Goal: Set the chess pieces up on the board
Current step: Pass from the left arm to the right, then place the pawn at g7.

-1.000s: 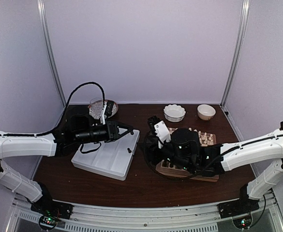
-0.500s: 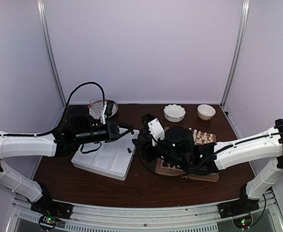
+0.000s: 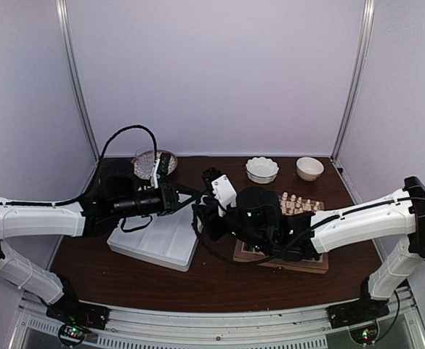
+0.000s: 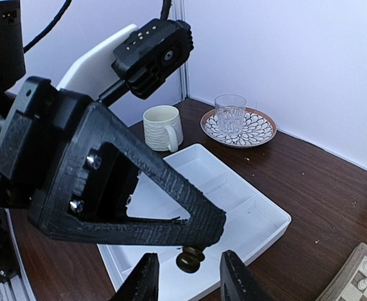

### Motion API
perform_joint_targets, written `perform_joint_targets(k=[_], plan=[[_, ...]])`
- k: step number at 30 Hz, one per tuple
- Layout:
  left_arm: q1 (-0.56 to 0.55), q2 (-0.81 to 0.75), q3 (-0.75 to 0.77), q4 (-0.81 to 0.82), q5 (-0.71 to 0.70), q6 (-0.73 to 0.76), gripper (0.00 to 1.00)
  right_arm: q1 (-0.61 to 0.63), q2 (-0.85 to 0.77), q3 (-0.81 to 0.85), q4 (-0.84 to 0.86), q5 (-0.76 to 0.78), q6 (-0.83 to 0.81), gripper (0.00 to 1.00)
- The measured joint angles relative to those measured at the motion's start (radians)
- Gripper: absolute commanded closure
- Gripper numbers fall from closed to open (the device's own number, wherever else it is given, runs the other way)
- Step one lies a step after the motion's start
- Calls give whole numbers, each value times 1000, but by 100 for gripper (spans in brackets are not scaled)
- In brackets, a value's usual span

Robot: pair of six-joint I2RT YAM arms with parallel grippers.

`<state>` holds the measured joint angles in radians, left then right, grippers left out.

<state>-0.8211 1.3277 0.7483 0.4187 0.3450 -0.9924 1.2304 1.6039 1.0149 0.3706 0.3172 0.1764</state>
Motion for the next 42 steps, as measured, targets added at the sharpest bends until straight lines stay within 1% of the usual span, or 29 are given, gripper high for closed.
perform_joint_targets(k=[15,19,24,29,32,36,42], plan=[[0,0,-9,11,-10,-14,80,3,23,39,-11,39,-13,94],[0,0,-13,23,-9,-18,74,5,23,39,-11,61,-11,100],[0,-13,-27,19,-13,-10,61,5,12,24,-20,91,-6,100],[0,-60,-43,-6,-33,13,48,5,-63,-21,-75,110,6,100],[0,-88,-43,-39,-48,42,43,4,-121,-34,-129,108,13,100],[11,-132,-42,-112,-68,105,39,-3,-201,-31,-252,87,39,100],[43,-159,-17,-243,-84,255,37,-65,-273,29,-551,-27,105,100]])
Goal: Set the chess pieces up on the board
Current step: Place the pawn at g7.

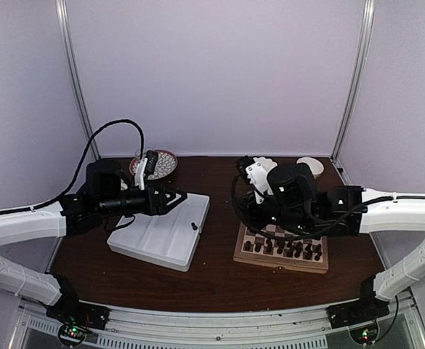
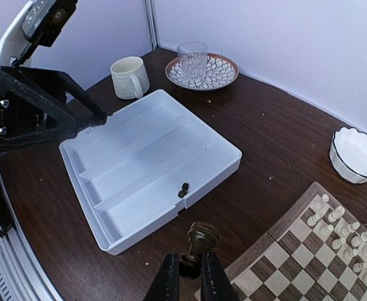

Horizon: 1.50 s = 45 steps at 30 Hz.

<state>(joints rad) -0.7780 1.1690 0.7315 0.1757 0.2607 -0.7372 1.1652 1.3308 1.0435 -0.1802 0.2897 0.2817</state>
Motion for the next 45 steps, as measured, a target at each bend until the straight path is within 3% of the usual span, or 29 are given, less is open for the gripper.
perform_joint_targets(k=[10,18,29,45], plan=[[1,57,18,-73,-26,305,36,-161,0,209,-460,-291,50,93],[1,105,16,-103,-108,497,35,-261,192,363,-702,-428,21,99],[1,115,-35,-139,-190,567,35,-348,475,506,-885,-496,-45,100],[1,163,-38,-152,-205,573,35,-400,587,543,-984,-554,-127,100]])
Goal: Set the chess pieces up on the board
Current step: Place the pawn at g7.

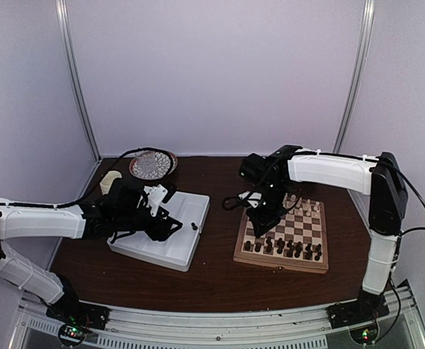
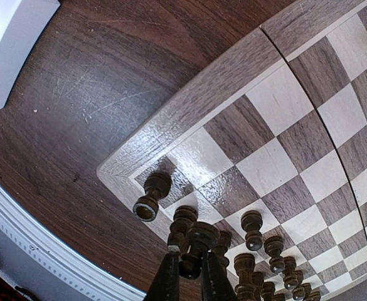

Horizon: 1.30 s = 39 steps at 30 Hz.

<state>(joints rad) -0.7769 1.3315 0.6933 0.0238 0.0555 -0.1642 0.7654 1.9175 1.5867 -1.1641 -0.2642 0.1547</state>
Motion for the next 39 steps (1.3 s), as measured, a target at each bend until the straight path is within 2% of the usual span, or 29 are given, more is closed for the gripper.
perform_joint_targets(k=[31,39], plan=[[0,18,3,-29,0,0,35,-37,68,-24,17,-12,-29,98],[0,19,3,-34,0,0,35,-38,69,-29,31,-25,-29,87]])
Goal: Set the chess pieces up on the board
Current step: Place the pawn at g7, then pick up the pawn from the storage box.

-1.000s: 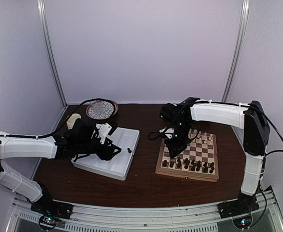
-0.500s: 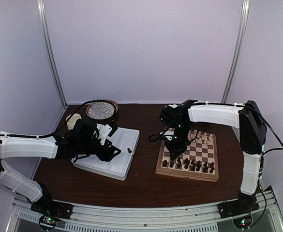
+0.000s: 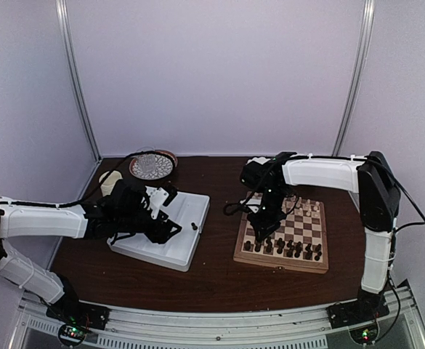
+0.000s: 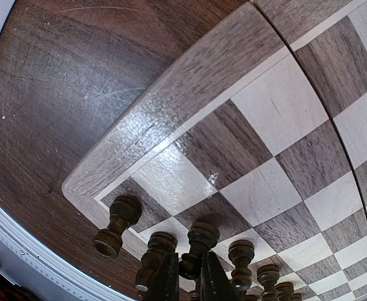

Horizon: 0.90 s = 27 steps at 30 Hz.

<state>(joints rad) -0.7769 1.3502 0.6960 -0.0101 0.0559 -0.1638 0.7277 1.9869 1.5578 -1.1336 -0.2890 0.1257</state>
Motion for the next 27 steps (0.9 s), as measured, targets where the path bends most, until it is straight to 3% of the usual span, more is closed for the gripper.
perform_joint_targets(k=[27], plan=[[0,4,8,-3,0,0,35,-14,11,0,6,7,2,70]])
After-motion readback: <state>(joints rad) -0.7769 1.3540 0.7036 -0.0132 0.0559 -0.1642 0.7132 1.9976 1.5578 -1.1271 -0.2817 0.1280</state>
